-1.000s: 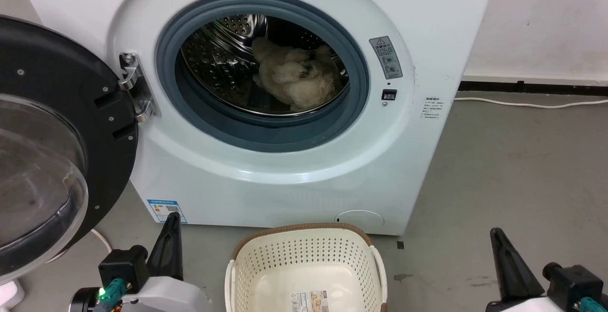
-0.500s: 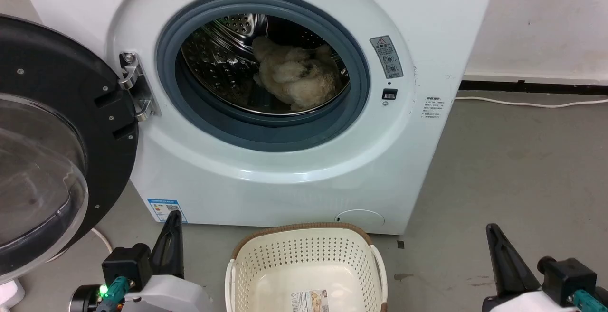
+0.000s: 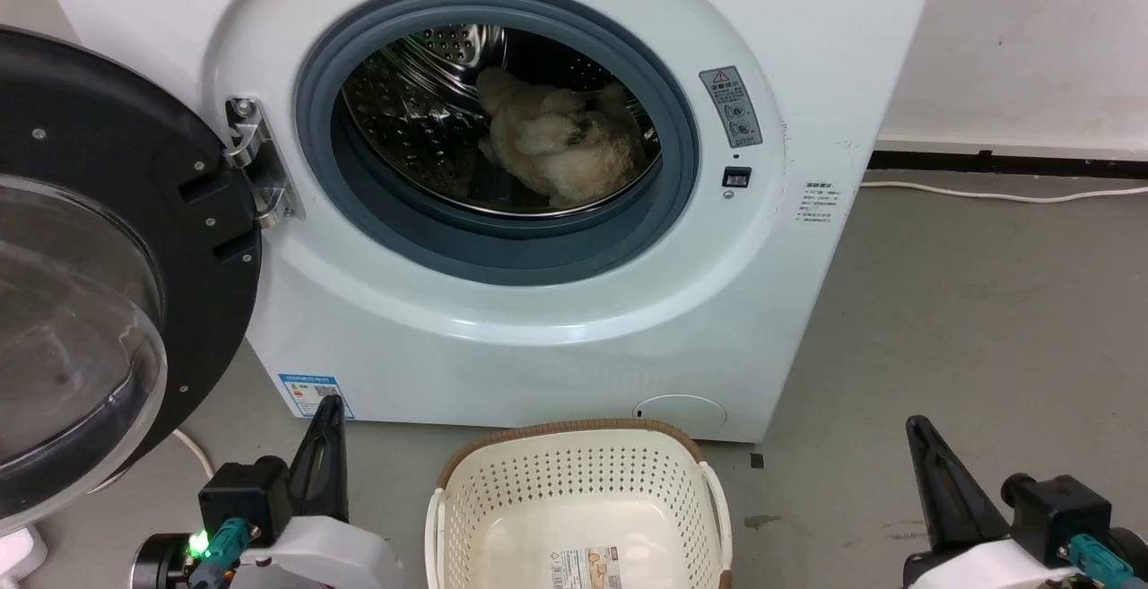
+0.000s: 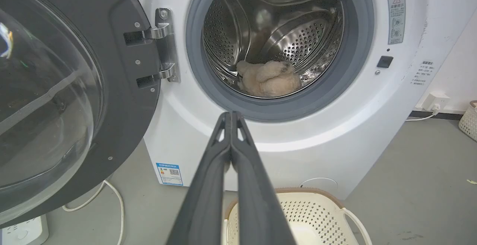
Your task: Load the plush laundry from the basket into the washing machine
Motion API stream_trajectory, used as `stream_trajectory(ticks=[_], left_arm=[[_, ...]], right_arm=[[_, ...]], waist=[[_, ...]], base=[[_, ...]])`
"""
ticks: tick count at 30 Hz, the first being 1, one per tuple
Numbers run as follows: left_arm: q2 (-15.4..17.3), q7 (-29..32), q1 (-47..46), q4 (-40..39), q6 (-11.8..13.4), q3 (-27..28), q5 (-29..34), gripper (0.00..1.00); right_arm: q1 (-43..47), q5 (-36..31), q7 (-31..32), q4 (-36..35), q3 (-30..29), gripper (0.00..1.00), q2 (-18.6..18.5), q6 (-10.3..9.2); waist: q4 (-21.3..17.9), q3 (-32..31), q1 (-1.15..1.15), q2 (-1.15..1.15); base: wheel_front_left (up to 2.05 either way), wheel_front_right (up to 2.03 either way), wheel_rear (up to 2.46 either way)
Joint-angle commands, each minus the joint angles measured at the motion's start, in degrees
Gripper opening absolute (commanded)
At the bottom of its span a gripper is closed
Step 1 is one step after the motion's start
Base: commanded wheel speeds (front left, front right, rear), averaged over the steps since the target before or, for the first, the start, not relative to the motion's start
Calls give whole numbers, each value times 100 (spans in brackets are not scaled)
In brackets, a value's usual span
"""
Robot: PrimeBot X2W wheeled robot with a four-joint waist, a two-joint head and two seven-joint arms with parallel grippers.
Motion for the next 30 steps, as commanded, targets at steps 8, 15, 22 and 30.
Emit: stream_trajectory(ticks=[8,15,22,30], left_arm=[[-127,73,-70,8,-118,133,243,0],[-217,124,-78,9,-200,223,405,0],[-319,182,-86,11,-293,326,589,0],[-447,255,-96,12,-410,455,820,0]], right_arm=[[-163,-114,67,20,31,0,-7,3],[-214,-165,122,29,51,0,-7,3],[-272,-223,185,39,75,0,-8,3],[-344,-296,264,52,104,0,-9,4]], waist=[[3,7,0,0],[6,12,0,0],[9,19,0,0],[13,27,0,0]], base=[[0,0,0],[0,0,0],[0,0,0],[0,0,0]])
